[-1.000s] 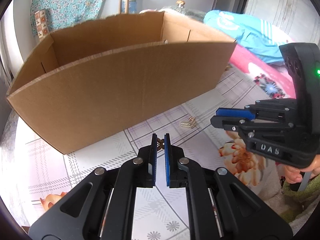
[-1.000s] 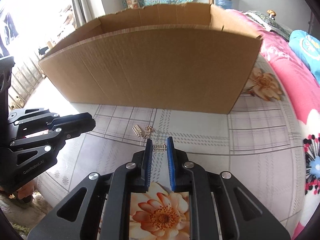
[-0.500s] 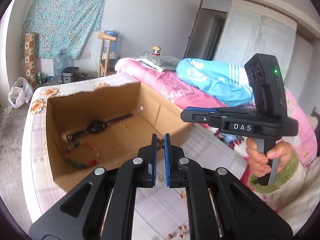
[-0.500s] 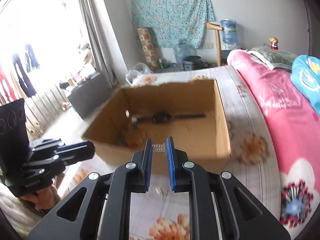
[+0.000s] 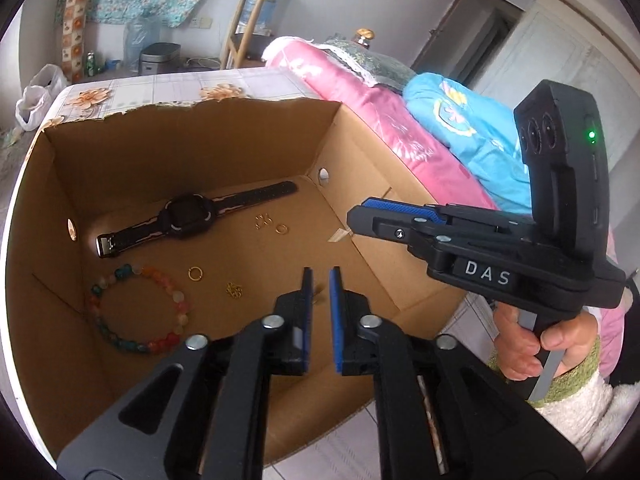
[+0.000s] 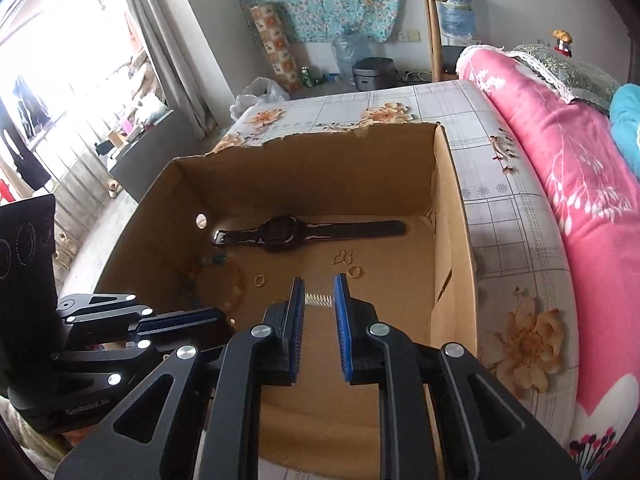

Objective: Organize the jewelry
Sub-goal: 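Carry both held charms over the box and open both grippers, then move both open grippers back to the gold chain beside the box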

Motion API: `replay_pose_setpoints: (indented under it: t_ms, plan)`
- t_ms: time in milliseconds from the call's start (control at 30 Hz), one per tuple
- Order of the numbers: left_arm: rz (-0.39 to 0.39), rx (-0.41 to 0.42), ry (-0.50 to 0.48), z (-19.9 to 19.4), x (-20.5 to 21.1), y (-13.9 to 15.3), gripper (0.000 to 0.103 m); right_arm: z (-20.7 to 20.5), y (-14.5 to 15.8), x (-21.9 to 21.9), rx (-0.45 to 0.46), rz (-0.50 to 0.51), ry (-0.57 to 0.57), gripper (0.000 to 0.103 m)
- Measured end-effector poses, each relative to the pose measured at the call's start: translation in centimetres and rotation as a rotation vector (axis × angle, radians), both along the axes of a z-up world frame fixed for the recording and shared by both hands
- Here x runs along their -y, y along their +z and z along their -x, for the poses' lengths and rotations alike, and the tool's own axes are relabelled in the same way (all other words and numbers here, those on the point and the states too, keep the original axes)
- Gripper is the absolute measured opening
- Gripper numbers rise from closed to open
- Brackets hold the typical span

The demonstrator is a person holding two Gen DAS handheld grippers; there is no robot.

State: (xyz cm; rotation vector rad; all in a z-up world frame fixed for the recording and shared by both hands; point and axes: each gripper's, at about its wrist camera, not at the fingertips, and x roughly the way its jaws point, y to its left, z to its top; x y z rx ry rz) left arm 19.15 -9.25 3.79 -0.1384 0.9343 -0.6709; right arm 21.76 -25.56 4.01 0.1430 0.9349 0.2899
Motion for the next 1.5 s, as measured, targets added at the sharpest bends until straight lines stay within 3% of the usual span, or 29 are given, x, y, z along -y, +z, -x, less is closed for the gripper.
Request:
replay_pose_setpoints:
  t_ms: [33, 167, 333, 600, 767, 933, 1000, 1167, 1500]
  plan:
    - [0.007, -0.001, 0.008, 0.0, -0.1, -0.1, 0.021, 0.0, 0.1, 0.2, 0.005, -0.004, -0.006, 0.028]
    - [0.071, 0.020, 0.008, 0.7, -1.2, 0.3, 0.023, 1.1, 1.1, 1.1, 0.053, -0.039, -0.018, 0.037]
    - [0.087, 0.060, 0.029, 2.0, -2.7, 1.4, 0.023, 3.7, 3.1, 2.4, 0.118, -0.083, -0.061, 0.037]
    - [0.036, 0.209, 0.016, 7.5, -5.6, 3.2, 0.037, 10.4, 4.5, 4.4, 0.209, -0.149, -0.113, 0.047]
    - [-0.044, 0.249, -0.051, 11.8, -5.3, 2.0, 0.058, 14.5, 1.9, 5.6, 0.193, -0.227, -0.149, 0.047]
    - [-0.117, 0.179, -0.069, 13.3, -3.2, -1.2, 0.059, 15.0, -2.8, 4.5, 0.067, -0.201, -0.182, 0.047]
    - [-0.155, 0.160, -0.071, 13.2, -1.9, -2.7, 0.059, 14.7, -4.6, 3.4, 0.022, -0.145, -0.193, 0.047]
    - [-0.273, 0.171, -0.101, 12.1, 1.3, -5.4, 0.053, 14.1, -6.4, 0.9, 0.002, -0.016, -0.174, 0.035]
    - [-0.286, 0.131, -0.131, 9.8, 2.8, -7.2, 0.035, 13.4, -7.7, 0.2, -0.008, -0.009, -0.173, 0.030]
